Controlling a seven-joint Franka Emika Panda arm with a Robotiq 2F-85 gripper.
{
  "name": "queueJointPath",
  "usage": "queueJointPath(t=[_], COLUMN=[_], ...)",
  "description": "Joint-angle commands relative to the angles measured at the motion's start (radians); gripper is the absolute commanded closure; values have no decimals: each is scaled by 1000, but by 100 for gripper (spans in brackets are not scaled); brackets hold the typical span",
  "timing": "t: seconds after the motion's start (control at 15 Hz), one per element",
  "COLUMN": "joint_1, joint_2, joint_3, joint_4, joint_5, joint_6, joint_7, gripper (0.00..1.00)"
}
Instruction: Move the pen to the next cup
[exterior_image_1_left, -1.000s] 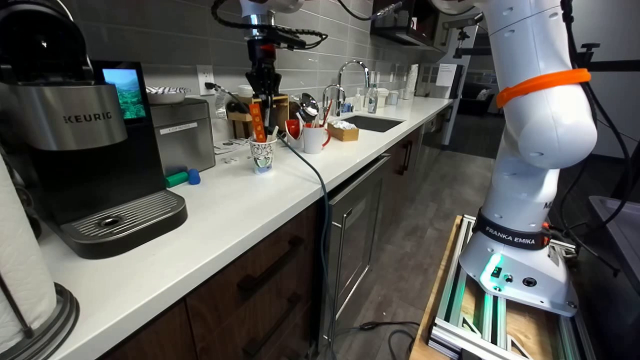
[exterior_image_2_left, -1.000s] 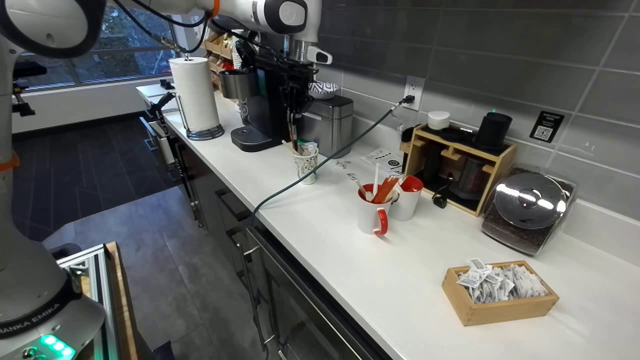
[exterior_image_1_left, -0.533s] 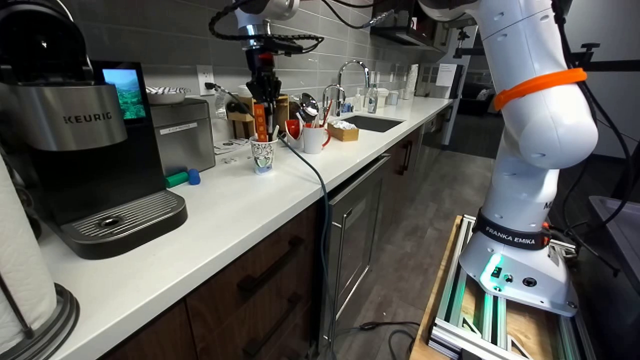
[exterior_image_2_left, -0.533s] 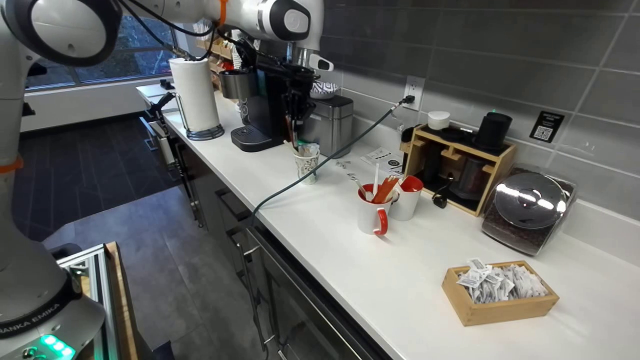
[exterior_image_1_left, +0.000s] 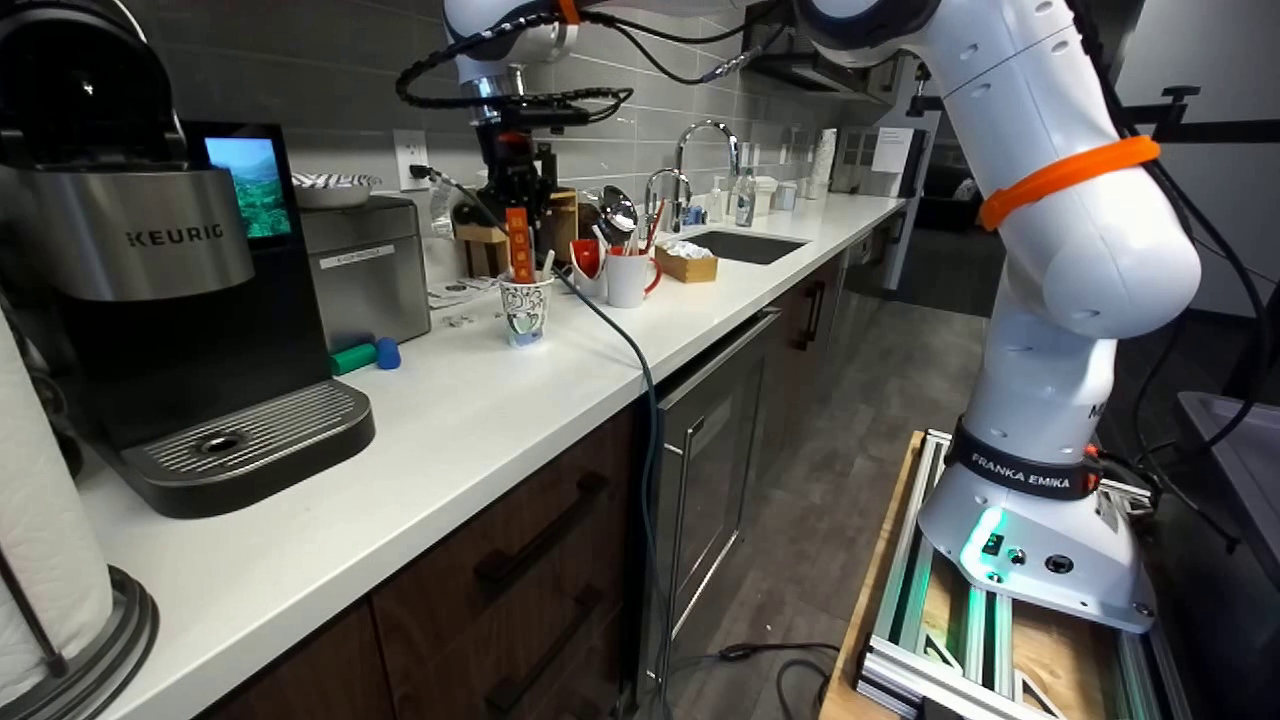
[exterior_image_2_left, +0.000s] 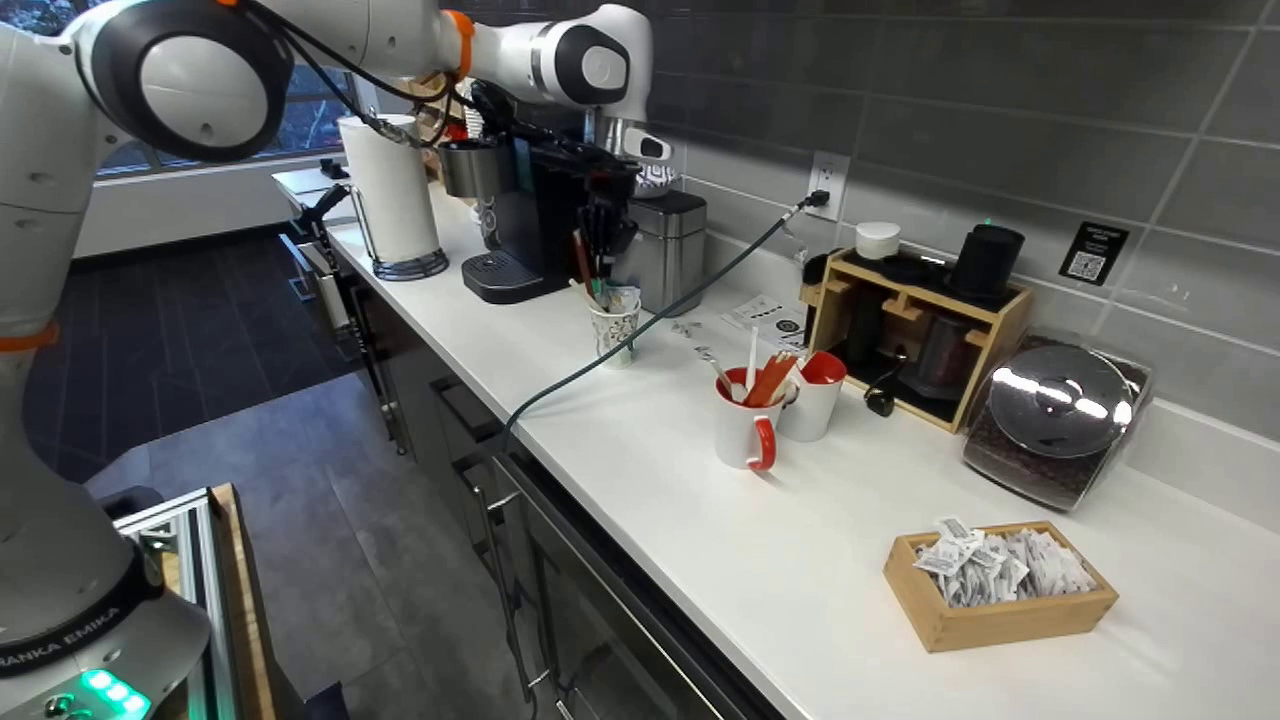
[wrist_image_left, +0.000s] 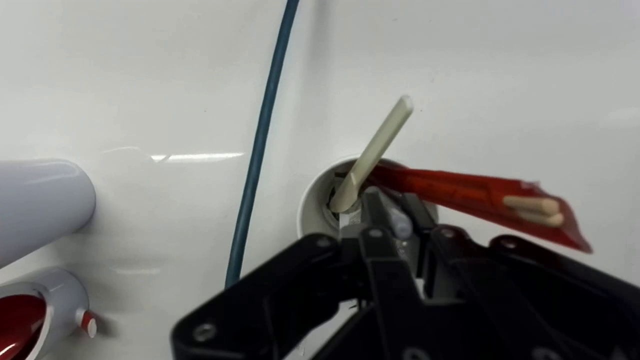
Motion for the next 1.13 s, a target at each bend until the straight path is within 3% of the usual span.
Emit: queueJointPath(t=[0.0, 0.2, 0.6, 0.87, 1.0, 1.07], joint_1=[23, 18, -39, -97, -136, -114], joint_2=[71, 82, 34, -32, -98, -15], joint_3=[-12, -18, -67, -104, -85, -101], joint_4=[80, 89, 49, 15, -46, 50], joint_5=[-2, 6, 34, 67, 145, 90], joint_6=[-25, -35, -68, -76, 45, -27], joint_7=[64, 86, 154, 224, 184, 183], gripper=[62, 47, 2, 0, 0, 0])
